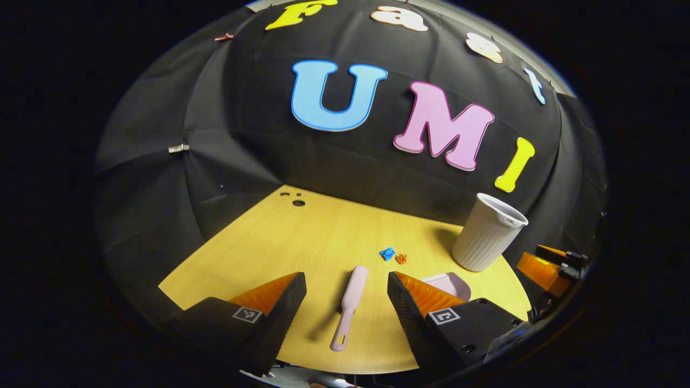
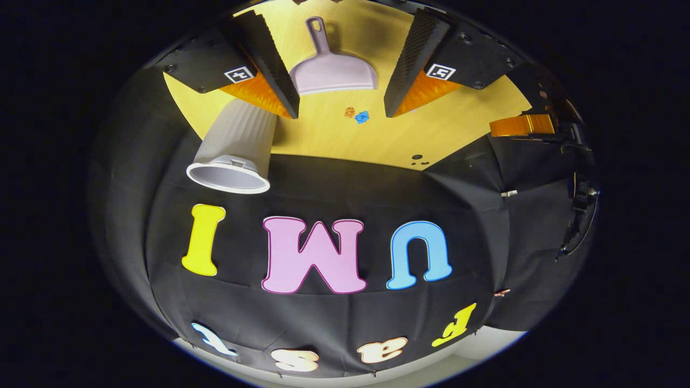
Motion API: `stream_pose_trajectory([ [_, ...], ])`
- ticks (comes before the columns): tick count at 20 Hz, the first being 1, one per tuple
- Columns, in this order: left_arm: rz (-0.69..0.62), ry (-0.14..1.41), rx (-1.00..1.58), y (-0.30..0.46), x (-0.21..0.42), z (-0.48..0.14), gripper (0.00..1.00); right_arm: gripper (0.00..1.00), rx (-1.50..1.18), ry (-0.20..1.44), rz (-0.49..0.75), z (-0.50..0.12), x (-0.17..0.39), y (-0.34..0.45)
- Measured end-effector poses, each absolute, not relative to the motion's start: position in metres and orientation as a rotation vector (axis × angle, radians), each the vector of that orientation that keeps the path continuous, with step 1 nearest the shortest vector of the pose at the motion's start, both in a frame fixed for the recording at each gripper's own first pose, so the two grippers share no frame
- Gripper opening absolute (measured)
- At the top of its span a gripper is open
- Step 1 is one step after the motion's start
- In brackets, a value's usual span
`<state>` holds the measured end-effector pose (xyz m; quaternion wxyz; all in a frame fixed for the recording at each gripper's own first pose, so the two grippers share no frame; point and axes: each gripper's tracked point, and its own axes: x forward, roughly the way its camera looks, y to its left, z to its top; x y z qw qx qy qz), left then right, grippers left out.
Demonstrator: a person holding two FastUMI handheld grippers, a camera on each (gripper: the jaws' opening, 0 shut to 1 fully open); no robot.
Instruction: Pick up the small broom and dustpan from the desktop, sweep the trash into the dustpan with the broom, and then empty the trash into the garbage bin.
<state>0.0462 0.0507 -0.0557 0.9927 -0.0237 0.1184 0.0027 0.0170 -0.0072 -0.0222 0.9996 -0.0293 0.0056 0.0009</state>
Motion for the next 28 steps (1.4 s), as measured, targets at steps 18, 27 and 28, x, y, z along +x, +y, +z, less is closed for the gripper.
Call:
stream_pose_trajectory([
  [18,-0.035,0.894,0.192,0.042,0.143,-0.231,0.96,0.99,0.056,0.252,-0.052,-0.089,0.056,-0.061],
  [27,-0.032,0.976,0.257,0.041,0.155,-0.255,0.76,0.99,0.111,0.376,-0.031,-0.128,0.074,-0.075],
  [28,-0.033,0.969,0.255,0.041,0.158,-0.258,0.63,0.99,0.105,0.384,-0.025,-0.13,0.075,-0.073],
])
